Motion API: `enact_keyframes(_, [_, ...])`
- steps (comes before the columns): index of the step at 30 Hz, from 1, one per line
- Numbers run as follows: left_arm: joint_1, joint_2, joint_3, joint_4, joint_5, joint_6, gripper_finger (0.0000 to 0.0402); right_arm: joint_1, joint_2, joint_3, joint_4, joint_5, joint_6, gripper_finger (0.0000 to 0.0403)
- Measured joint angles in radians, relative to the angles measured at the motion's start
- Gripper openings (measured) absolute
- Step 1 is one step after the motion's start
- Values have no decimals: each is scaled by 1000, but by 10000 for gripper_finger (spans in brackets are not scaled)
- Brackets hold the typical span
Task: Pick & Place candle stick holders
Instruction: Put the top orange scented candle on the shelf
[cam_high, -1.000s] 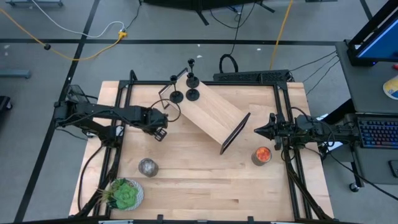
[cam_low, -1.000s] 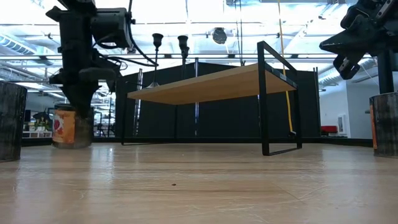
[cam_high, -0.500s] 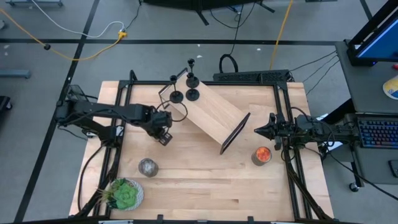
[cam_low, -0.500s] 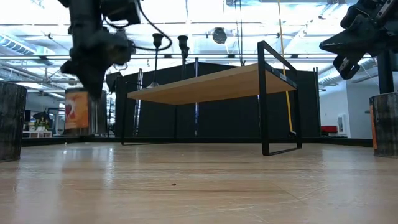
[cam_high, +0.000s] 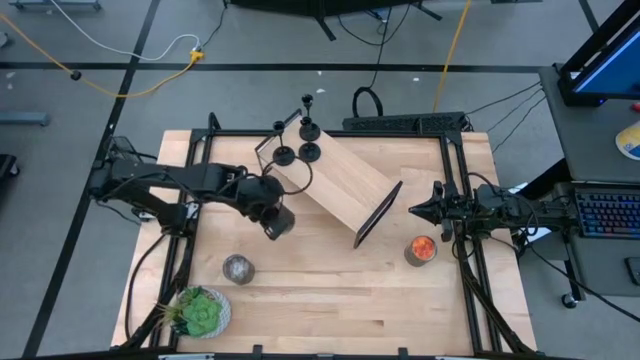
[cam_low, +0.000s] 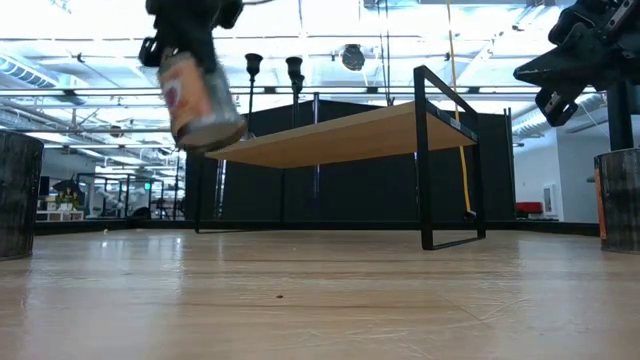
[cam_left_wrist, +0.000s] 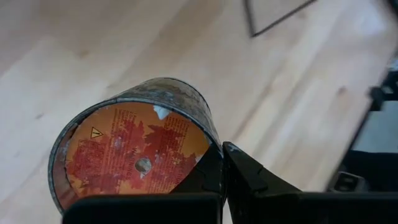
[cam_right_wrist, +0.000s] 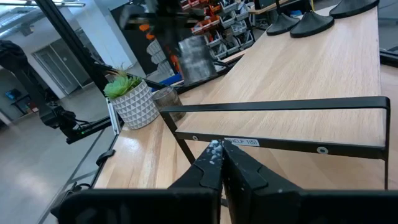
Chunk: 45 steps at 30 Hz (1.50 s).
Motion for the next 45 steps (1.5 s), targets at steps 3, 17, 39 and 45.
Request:
enact_keyframes(3, [-35, 21, 33, 28, -2, -29, 0, 0, 0, 0, 0, 0, 0, 0])
enact_keyframes(17, [-153, 262, 367, 38, -80, -56, 0, 0, 0, 0, -1, 0, 0, 0])
enact_keyframes(39, [-82, 547, 895, -206, -248, -66, 0, 0, 0, 0, -6, -5, 0, 0])
enact_keyframes(45, [-48, 561, 917, -174, -274, -44, 0, 0, 0, 0, -27, -4, -23, 0])
